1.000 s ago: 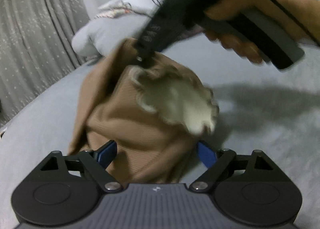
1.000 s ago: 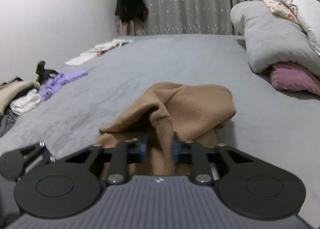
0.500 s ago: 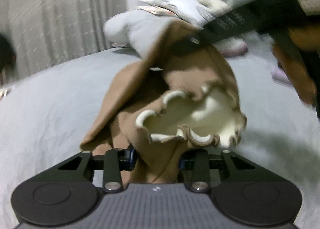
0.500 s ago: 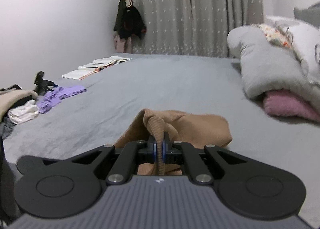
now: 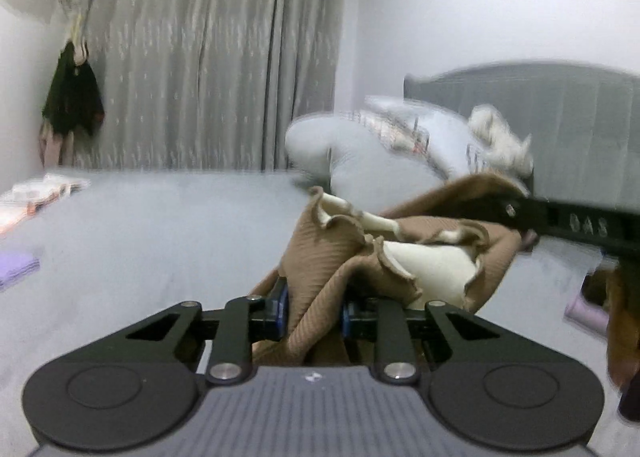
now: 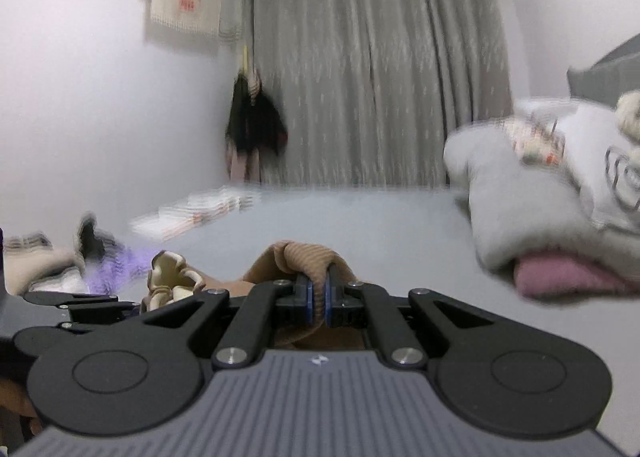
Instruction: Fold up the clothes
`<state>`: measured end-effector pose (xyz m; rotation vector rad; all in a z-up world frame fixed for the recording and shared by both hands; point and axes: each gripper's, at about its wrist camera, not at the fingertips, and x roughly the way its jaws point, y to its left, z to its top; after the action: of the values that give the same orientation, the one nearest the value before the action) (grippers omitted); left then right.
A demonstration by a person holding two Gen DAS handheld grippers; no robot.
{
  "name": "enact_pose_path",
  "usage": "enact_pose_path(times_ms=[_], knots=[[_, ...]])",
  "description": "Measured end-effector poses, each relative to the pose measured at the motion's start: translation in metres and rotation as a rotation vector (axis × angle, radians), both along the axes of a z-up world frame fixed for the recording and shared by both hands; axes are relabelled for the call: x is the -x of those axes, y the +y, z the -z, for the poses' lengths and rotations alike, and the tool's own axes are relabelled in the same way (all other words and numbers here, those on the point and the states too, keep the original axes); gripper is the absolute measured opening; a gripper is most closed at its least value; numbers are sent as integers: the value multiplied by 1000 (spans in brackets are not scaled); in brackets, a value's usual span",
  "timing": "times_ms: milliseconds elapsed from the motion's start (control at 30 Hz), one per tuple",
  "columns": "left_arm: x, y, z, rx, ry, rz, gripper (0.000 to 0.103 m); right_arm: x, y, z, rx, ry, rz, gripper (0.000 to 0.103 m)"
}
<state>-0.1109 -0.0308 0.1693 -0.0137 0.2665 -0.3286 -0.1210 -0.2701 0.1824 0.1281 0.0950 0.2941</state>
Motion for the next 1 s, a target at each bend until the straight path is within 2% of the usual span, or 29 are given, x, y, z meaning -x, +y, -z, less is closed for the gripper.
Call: enact_pose_path(times_ms=[100, 133, 167, 233, 367, 433, 467, 533, 567, 633, 700, 767, 800, 833, 900, 967, 1000], knots=[[22, -17, -86, -48, -101, 53, 23, 32, -7, -35, -81, -92, 40, 6], [32, -18, -107, -56, -129, 72, 23, 35, -7, -40, -86, -101, 44, 6], [43, -19, -127, -61, -156, 92, 23, 57, -16, -67, -114, -161, 68, 6], [57, -15, -164, -44, -190, 148, 23, 83, -25, -98, -142, -233, 88, 6], [83, -3, -199, -18, -229, 237, 24, 124, -29, -145, -159, -379, 128, 6], [85, -1, -201, -25, -228, 237, 25, 128, -27, -153, -154, -394, 137, 6], [81, 0, -196, -45, -209, 218, 25, 121, -22, -159, -133, -380, 146, 6], [67, 1, -185, -62, -165, 191, 27, 104, -11, -149, -109, -330, 145, 6], [51, 3, -168, -78, -101, 164, 29, 96, -5, -142, -101, -302, 141, 7], [27, 11, -145, -95, -5, 121, 29, 59, 15, -108, -79, -168, 103, 9], [-24, 27, -103, -105, 192, 35, 29, 28, 30, -81, -86, -37, 53, 9], [-62, 55, -67, -4, 374, -7, 27, -26, 37, -32, -100, 267, -42, 10], [-73, 69, -52, 53, 435, -34, 26, -33, 38, -21, -103, 319, -45, 10], [-79, 78, -39, 72, 465, -39, 27, -40, 28, -8, -116, 356, -44, 10], [-86, 89, -13, 77, 514, -20, 35, -54, 8, 19, -142, 427, -42, 12], [-90, 88, 7, 55, 554, 21, 57, -65, -38, 40, -184, 458, 4, 17], [-96, 88, 12, 51, 566, 31, 61, -67, -51, 42, -185, 464, 20, 21]])
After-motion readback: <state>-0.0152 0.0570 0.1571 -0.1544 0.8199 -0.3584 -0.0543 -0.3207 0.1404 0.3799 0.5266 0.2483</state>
